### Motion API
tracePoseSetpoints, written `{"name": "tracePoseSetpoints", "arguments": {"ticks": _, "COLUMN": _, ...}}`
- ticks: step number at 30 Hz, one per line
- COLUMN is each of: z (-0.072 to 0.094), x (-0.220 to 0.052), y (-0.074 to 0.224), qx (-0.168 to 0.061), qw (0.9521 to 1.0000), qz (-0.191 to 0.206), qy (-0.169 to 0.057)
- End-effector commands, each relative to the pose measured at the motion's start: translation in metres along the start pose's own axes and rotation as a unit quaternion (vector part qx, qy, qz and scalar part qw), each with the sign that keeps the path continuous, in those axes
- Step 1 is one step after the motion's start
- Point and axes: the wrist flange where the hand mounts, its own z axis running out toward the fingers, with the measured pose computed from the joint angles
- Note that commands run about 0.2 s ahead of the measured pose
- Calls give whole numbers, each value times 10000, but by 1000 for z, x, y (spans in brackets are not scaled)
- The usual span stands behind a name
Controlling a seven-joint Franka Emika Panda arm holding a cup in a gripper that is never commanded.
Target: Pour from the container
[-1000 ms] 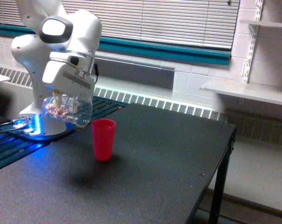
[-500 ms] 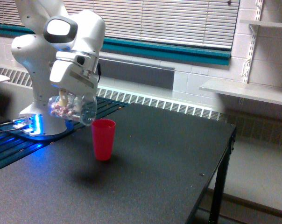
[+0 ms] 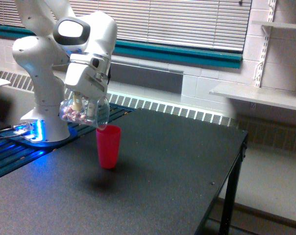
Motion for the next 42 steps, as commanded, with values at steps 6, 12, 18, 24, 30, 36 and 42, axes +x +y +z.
{"name": "tracePoseSetpoints", "arguments": {"ticks": 6, "z": 0, "x": -18, "y": -2, "qx": -10, "qw": 9992, "qz": -395, "qy": 21}}
{"name": "tracePoseSetpoints", "arguments": {"ticks": 12, "z": -1, "x": -22, "y": 3, "qx": -58, "qw": 9985, "qz": -545, "qy": 26}}
{"name": "tracePoseSetpoints", "arguments": {"ticks": 18, "z": -3, "x": -27, "y": 4, "qx": -119, "qw": 9975, "qz": -701, "qy": 11}}
{"name": "tracePoseSetpoints", "arguments": {"ticks": 24, "z": -6, "x": -30, "y": -1, "qx": -129, "qw": 9961, "qz": -873, "qy": -24}}
{"name": "tracePoseSetpoints", "arguments": {"ticks": 30, "z": -8, "x": -33, "y": -8, "qx": -192, "qw": 9933, "qz": -1140, "qy": -60}}
{"name": "tracePoseSetpoints", "arguments": {"ticks": 36, "z": -10, "x": -37, "y": -18, "qx": -202, "qw": 9904, "qz": -1363, "qy": -133}}
{"name": "tracePoseSetpoints", "arguments": {"ticks": 42, "z": -14, "x": -33, "y": -21, "qx": -267, "qw": 9883, "qz": -1501, "qy": -77}}
